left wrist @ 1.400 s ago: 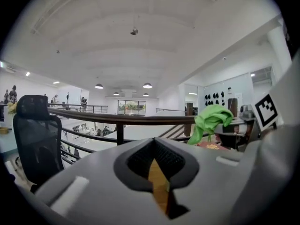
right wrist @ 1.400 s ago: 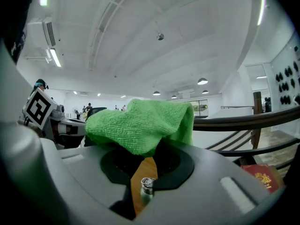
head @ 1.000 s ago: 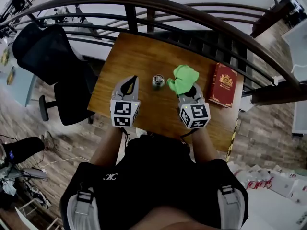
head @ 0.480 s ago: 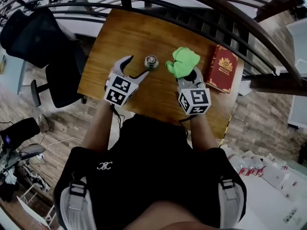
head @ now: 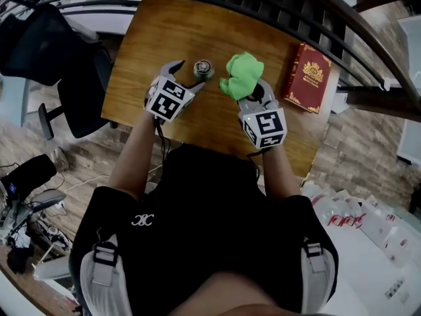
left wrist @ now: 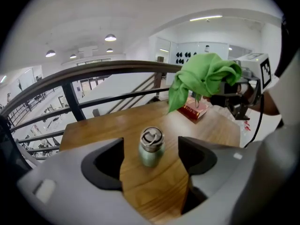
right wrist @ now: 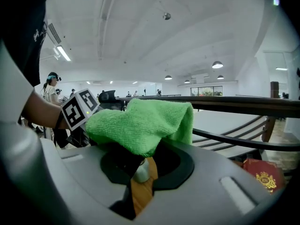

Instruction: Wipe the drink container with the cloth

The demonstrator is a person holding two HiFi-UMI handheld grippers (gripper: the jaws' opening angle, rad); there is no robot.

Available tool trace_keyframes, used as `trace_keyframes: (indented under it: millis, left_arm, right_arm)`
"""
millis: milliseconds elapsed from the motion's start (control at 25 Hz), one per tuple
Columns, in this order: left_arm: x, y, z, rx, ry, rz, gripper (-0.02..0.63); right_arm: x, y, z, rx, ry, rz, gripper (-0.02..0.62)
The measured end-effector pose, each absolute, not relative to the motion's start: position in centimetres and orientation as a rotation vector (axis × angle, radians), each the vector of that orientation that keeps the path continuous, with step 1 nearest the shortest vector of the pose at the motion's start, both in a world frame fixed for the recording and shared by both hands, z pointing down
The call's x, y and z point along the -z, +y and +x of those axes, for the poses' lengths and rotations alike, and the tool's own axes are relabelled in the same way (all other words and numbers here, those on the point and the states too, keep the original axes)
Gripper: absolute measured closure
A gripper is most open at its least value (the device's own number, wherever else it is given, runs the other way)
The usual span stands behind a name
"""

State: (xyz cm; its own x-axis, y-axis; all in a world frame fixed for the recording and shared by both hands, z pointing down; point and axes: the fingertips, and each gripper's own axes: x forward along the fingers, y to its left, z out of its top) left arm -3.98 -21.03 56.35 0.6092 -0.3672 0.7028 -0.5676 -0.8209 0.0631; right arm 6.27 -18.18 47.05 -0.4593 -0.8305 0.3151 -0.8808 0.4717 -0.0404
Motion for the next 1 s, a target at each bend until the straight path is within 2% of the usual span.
trace_keyframes:
  millis: [720,800,1000]
  left_arm:
    - [-60.7,-23.2,0.6,-1.301,-0.524,2.581,0.221]
    - [-60.8,-23.2,0.6,-1.305,-0.539,2.578,0.29]
    - [-60.8,-23.2,0.5,-1.288,-0.572,2.593,0.291]
  right_arm:
    - [-50.3,-18.1,8.5,-0.371,-2.409,1.452,0.541]
    - [-50.7,-18.0,8.7,-0.384,-2.402,1.445,0.541]
    - [-51.3,-17.9,8.9,-0.406,-2.402,1.428,0.541]
